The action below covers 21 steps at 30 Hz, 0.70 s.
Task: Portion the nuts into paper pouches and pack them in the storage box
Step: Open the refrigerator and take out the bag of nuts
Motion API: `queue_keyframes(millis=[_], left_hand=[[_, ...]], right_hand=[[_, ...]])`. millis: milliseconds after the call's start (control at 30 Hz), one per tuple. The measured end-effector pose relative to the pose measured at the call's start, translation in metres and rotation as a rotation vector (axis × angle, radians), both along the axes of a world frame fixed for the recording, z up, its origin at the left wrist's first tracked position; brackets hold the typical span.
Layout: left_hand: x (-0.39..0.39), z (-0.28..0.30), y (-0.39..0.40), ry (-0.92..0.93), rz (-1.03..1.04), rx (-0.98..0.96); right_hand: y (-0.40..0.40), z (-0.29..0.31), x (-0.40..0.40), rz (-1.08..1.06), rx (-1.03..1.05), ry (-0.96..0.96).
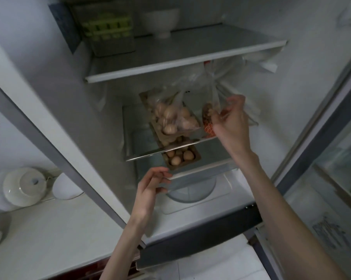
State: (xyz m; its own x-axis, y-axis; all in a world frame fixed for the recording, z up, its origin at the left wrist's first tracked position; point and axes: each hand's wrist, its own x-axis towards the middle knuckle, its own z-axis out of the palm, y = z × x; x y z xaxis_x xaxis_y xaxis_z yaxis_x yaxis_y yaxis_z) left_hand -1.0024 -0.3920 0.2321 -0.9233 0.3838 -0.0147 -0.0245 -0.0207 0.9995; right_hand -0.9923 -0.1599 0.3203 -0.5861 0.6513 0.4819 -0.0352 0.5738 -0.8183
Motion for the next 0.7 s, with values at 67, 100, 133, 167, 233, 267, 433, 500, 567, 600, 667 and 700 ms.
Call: queue_keyframes(millis=[67,100,133,167,233,267,433,500,567,600,667,700], left_hand=[[-0.003,0.002,0.004,0.011,-0.014,0.003],[-0.003,0.002,0.005,0.014,-0.021,0.003],[-0.004,0.002,0.005,0.014,-0.026,0.002],[-0.003,0.001,0.005,0.011,-0.031,-0.001],[-0.002,-0.001,0.003,0.000,-0.033,-0.011],[-0.001,-0.003,0.001,-0.010,-0.030,-0.018],[0.004,-0.008,-0.008,-0.073,0.000,-0.036],[0.007,-0.009,-0.012,-0.101,0.023,-0.034],[0.014,-0.011,-0.016,-0.120,0.040,-0.036],[0.018,-0.012,-0.019,-0.130,0.048,-0.042],[0.026,-0.017,-0.026,-0.151,0.065,-0.058],[0.030,-0.019,-0.029,-0.161,0.075,-0.066]], right_hand=[[0.006,0.009,-0.012,-0.029,0.048,-0.014],[0.008,0.011,-0.017,-0.038,0.070,-0.045],[0.010,0.013,-0.022,-0.046,0.087,-0.079],[0.011,0.014,-0.026,-0.051,0.102,-0.112],[0.015,0.014,-0.034,-0.068,0.165,-0.170],[0.016,0.014,-0.036,-0.089,0.205,-0.191],[0.022,0.019,-0.043,-0.209,0.377,-0.239],[0.023,0.022,-0.046,-0.244,0.456,-0.268],[0.025,0.025,-0.047,-0.259,0.498,-0.312],[0.026,0.026,-0.047,-0.262,0.502,-0.333],[0.026,0.028,-0.043,-0.261,0.490,-0.360],[0.025,0.028,-0.039,-0.256,0.487,-0.361]])
